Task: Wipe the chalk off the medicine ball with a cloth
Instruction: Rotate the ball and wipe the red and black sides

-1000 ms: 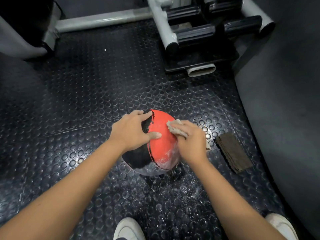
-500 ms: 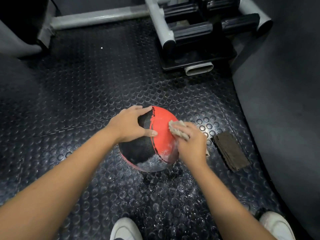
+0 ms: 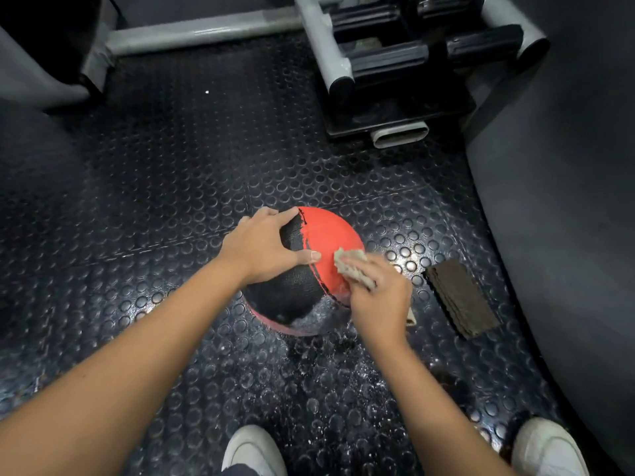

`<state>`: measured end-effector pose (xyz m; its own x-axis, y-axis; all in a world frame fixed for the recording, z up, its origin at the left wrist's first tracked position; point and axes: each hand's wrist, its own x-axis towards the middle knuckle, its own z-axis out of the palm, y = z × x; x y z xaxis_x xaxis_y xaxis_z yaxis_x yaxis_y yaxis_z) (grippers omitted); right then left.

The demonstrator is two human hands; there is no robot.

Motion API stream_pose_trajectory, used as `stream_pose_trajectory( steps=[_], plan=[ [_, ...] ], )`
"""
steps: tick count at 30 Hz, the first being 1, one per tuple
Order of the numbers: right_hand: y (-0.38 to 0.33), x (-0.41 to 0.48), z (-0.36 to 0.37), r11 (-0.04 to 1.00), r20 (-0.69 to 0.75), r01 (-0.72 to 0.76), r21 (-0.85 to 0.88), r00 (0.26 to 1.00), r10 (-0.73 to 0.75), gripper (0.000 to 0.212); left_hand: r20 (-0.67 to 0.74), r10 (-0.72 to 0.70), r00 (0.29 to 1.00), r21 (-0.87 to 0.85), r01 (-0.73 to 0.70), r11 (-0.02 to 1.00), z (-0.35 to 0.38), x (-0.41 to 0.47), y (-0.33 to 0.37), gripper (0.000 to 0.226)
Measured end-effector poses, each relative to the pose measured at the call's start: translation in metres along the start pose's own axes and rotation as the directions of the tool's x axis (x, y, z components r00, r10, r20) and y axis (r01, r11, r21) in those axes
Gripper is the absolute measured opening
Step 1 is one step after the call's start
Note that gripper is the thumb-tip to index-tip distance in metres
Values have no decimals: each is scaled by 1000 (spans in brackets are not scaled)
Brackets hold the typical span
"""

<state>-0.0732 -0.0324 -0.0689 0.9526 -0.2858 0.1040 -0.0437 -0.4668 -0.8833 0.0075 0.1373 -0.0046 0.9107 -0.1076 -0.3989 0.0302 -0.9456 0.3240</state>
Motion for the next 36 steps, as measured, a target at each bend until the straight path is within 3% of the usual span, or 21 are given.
stream_pose_trajectory(
  steps=[5, 8, 13, 16, 20, 23, 28, 34, 36],
  plan=[
    [10, 61, 5, 983, -20, -102, -152, 995, 100, 32, -10, 16, 1000, 36, -15, 999, 2, -3, 2, 96],
    [9, 71, 5, 983, -9, -136, -122, 991, 136, 31, -18, -8, 1000, -8, 8, 1000, 0, -1, -1, 96],
    [-2, -2, 5, 999, 12, -42, -35, 999, 42, 30, -5, -43, 999, -96, 43, 994, -3, 7, -10, 95],
    [-1, 7, 8, 996, -36, -22, -92, 999, 19, 25, -7, -33, 999, -81, 32, 996, -1, 4, -11, 95],
    [3, 63, 10, 971, -71, -180, -156, 983, 171, 31, -27, -36, 999, -69, 34, 997, 0, -3, -9, 95],
    [1, 55, 12, 975, -60, -197, -106, 980, 192, 27, -39, -57, 998, -70, 54, 996, 0, -4, -9, 92],
    [-5, -14, 13, 998, -59, -66, -11, 996, 66, 34, -45, -64, 997, -97, 59, 994, -1, -1, -8, 88],
    [5, 45, 8, 968, -136, -249, 26, 959, 250, 25, -46, -78, 996, -30, 77, 997, 5, 0, 1, 95],
    [4, 41, 10, 967, -152, -246, 63, 955, 253, 24, -56, -93, 994, -15, 93, 996, 7, 2, 3, 96]
  ],
)
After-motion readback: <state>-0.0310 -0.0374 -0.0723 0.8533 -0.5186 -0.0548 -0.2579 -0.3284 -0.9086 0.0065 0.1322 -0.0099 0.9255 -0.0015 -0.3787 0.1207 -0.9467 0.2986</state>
